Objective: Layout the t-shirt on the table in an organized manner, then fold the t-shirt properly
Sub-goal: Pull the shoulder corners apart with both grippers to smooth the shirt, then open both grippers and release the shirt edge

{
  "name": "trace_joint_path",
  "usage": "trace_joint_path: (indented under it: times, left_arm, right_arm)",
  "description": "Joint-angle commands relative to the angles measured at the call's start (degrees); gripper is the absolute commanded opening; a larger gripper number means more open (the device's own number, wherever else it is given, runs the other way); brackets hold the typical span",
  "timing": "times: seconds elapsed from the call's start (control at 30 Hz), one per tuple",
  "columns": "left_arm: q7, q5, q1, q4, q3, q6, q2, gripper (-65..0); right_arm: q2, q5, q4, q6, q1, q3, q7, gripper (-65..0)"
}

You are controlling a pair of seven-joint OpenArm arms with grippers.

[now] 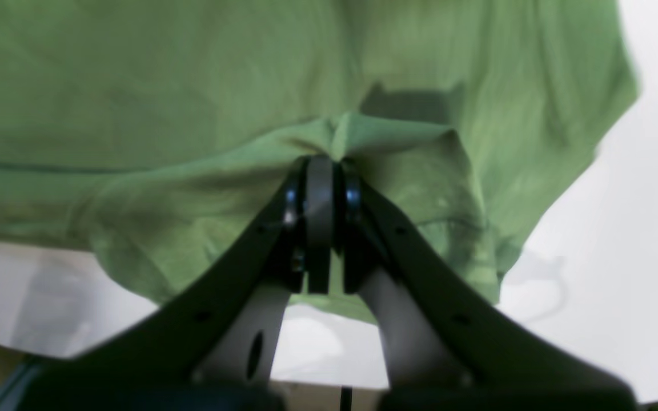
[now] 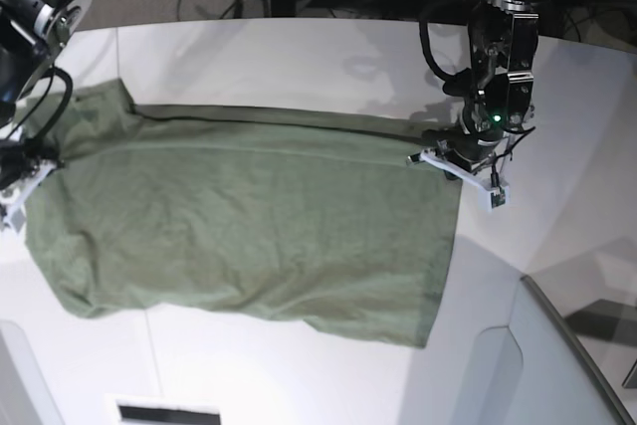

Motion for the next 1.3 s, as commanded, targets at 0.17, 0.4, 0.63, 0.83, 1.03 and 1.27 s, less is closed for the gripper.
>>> trace_joint_path:
  times: [0.17, 0.4, 0.63, 0.83, 1.03, 1.27]
  left_arm:
    - [-0.93, -0.09, -1.02, 3.97, -0.12, 0.04, -0.41, -65.0]
    - [-0.84, 0.18, -4.54, 2.21, -0.12, 0.13, -0.41, -65.0]
    - [-1.02, 0.26, -5.85, -2.01, -0.12, 0.13, -0.41, -65.0]
    - [-2.69, 0.26, -6.91, -4.30, -0.12, 0.13, -0.41, -65.0]
    - [-6.20, 0.35, -7.61, -5.79, 0.41, 0.13, -0.50, -65.0]
    - [-6.29, 0.35, -9.72, -8.17, 0.06, 0.13, -0.41, -65.0]
  right_arm:
    - [1.33, 0.29, 1.16, 0.08, 2.10, -3.99, 0.36, -64.4]
    - [1.16, 0.29, 0.72, 0.08, 4.29, -5.04, 1.94, -64.4]
    - [1.24, 0.29, -1.21, 0.08, 4.56, -5.13, 4.31, -64.4]
    - [1.24, 0.29, -4.46, 0.08, 5.44, -5.13, 6.60, -64.4]
    - [1.24, 0.29, -4.64, 0.08, 5.61, -5.04, 6.77, -64.4]
    - [1.33, 0.29, -4.64, 0.08, 5.52, -4.69, 8.88, -64.4]
